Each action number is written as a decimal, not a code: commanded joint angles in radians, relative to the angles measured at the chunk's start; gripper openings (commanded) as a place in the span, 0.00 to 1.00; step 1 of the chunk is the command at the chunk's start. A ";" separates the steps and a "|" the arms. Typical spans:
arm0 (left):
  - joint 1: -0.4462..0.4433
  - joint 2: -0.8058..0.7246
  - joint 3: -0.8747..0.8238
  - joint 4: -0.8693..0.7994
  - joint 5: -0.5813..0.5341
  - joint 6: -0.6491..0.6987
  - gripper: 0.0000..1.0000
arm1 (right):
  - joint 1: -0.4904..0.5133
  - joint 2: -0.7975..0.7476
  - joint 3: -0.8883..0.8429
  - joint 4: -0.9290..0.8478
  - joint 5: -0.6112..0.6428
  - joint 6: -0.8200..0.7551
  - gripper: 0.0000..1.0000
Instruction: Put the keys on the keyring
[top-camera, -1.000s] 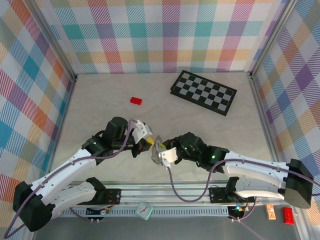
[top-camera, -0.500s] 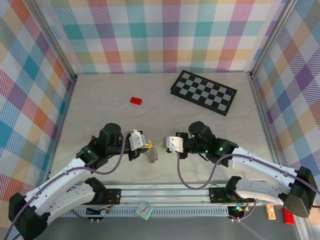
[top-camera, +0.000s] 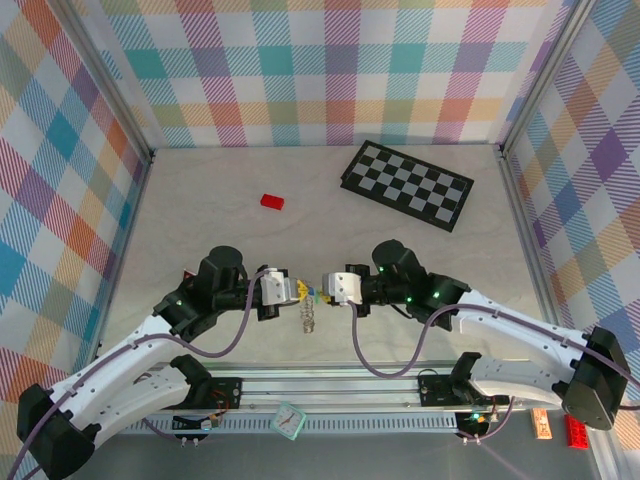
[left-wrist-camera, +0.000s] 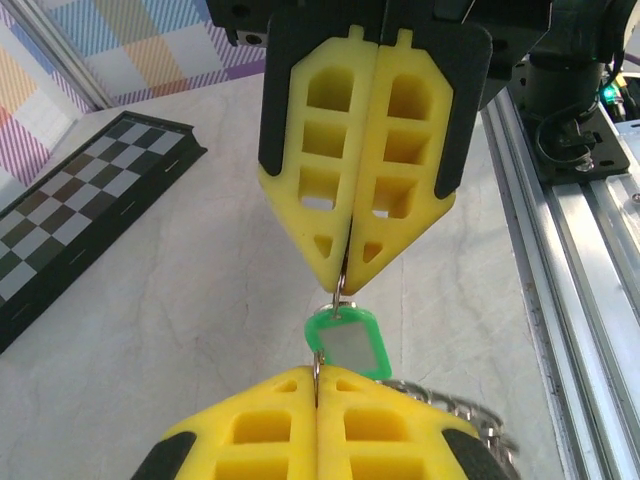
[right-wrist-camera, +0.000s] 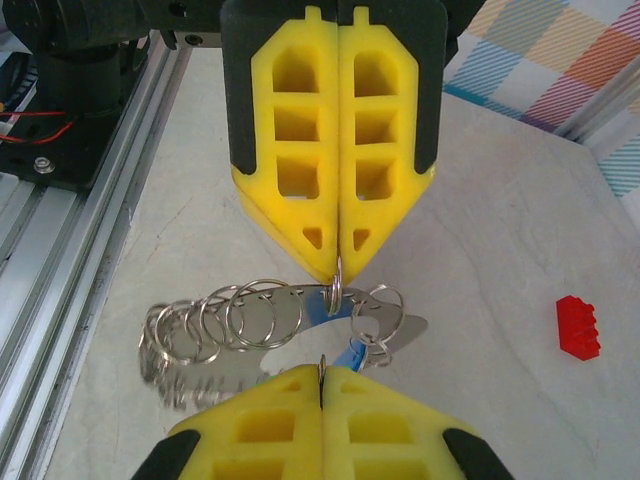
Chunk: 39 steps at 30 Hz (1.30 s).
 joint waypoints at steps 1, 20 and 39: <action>-0.016 0.012 0.009 0.010 0.044 0.012 0.00 | -0.002 0.013 0.040 0.012 -0.052 -0.017 0.00; -0.025 0.062 0.042 -0.026 0.007 -0.026 0.00 | 0.006 0.062 0.075 -0.051 -0.051 -0.045 0.00; -0.026 0.065 0.041 -0.020 0.008 -0.032 0.00 | 0.008 0.084 0.083 -0.035 -0.090 -0.020 0.00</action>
